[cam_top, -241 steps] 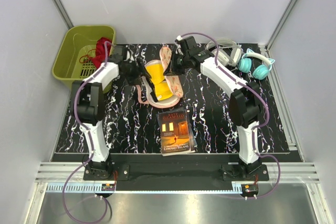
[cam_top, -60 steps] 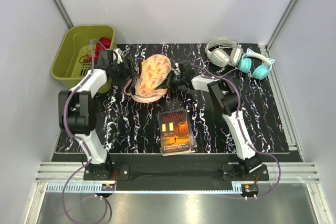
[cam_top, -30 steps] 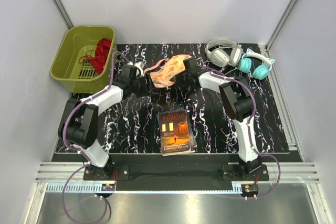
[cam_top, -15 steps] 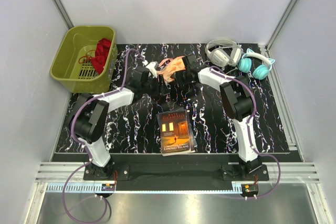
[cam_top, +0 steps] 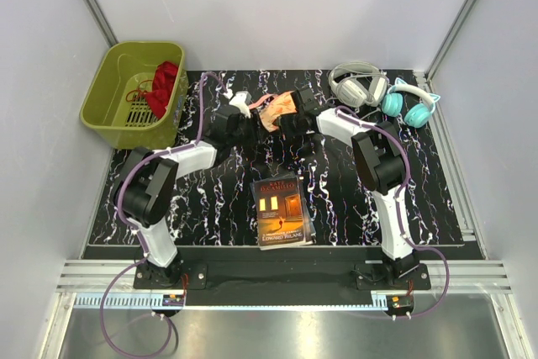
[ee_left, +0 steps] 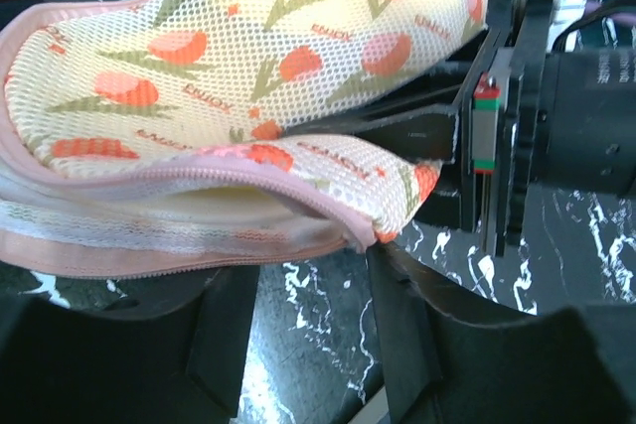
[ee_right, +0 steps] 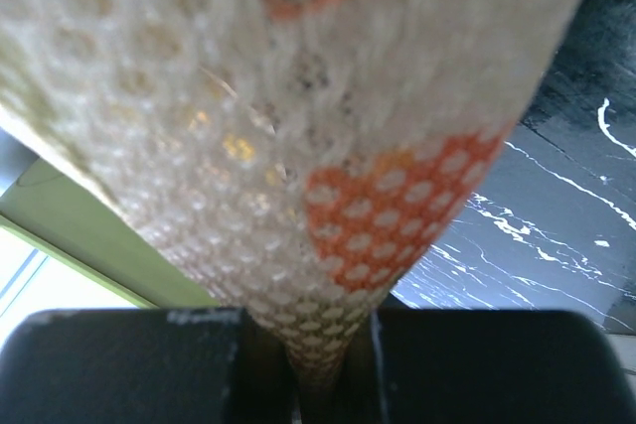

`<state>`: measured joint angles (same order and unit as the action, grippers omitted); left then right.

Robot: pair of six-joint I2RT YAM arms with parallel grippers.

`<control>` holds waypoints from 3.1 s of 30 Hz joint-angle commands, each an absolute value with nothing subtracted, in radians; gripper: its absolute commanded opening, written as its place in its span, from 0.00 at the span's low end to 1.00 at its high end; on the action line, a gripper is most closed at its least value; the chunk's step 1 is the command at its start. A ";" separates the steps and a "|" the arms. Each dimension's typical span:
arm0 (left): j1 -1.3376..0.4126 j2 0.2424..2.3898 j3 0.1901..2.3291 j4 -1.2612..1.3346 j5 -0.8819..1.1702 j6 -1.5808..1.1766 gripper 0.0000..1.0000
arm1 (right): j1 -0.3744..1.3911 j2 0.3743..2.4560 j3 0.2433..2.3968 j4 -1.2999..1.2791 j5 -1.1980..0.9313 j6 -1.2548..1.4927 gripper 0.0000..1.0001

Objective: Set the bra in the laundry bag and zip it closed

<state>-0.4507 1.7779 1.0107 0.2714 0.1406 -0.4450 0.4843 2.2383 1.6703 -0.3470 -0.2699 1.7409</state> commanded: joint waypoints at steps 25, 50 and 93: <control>-0.384 1.795 1.068 0.190 0.075 -0.511 0.00 | 0.499 2.177 1.586 -0.387 -0.196 1.641 0.00; -0.279 1.773 0.854 0.281 0.566 -0.696 0.00 | 0.345 2.233 1.580 -0.130 -0.181 1.129 0.00; -0.275 1.728 0.887 0.173 0.507 -0.631 0.50 | 0.456 2.260 1.534 0.058 -0.419 1.715 0.14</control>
<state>-0.2714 1.8591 0.9432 0.1947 0.6315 -0.7071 0.4500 2.2658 1.4998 0.0509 -0.4511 1.5875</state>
